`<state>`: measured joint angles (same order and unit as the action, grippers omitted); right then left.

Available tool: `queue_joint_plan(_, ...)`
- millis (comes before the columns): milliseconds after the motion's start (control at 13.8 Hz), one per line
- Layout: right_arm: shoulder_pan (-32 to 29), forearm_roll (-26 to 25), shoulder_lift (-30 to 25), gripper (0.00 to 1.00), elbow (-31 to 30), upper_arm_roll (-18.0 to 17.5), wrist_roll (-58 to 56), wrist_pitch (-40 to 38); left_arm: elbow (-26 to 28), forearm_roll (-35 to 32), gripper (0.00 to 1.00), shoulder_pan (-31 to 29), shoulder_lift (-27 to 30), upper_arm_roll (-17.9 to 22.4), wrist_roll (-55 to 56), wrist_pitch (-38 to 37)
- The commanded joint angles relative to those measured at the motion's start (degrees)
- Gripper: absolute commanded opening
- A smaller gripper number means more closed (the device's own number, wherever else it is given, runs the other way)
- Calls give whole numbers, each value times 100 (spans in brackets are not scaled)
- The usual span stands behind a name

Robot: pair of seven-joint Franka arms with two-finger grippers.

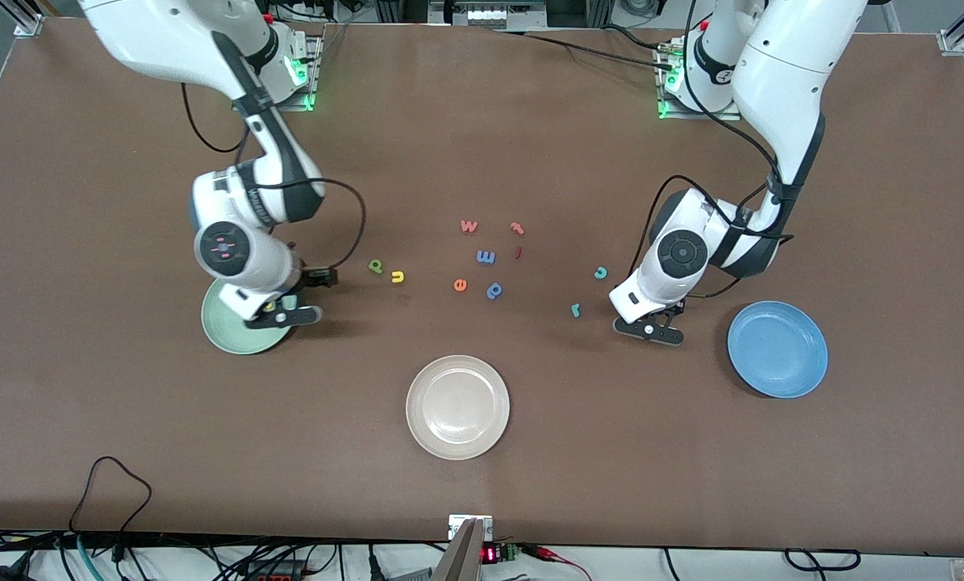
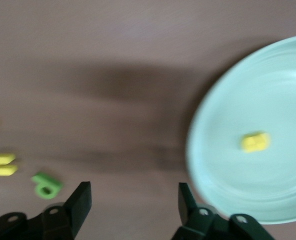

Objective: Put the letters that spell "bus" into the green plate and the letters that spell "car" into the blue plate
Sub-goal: 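Place the yellow letter on the blue plate with the left gripper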

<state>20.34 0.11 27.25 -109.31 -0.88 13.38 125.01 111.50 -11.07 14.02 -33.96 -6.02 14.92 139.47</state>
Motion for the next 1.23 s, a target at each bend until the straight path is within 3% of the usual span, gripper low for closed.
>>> queue_joint_plan(0,346,50,61,77,-20,17,523,-20,-6,-97,20,-14,74,-22,-7,-184)
queue_joint_plan(289,708,50,359,79,6,17,904,322,-58,-97,20,-101,372,-14,-86,-445)
queue_joint_plan(506,971,50,466,77,23,17,886,384,-881,-115,20,-277,409,143,-374,-2050)
queue_joint_plan(579,981,59,501,75,32,17,938,428,-1076,-176,20,-443,391,205,-541,-2265)
queue_joint_plan(868,989,191,571,69,32,17,930,463,-1543,-606,21,-1260,-30,206,-1323,-2223)
queue_joint_plan(940,990,191,580,66,32,17,930,472,-1640,-616,33,-1444,-170,197,-1482,-2188)
queue_joint_plan(1013,990,191,589,63,32,17,930,472,-1658,-572,61,-1481,-198,163,-1483,-2127)
queue_joint_plan(1085,981,191,589,60,32,17,930,472,-1658,-555,100,-1438,-198,162,-1414,-2144)
queue_joint_plan(1157,981,200,615,56,32,26,930,472,-1649,-537,100,-1446,-146,119,-1422,-2196)
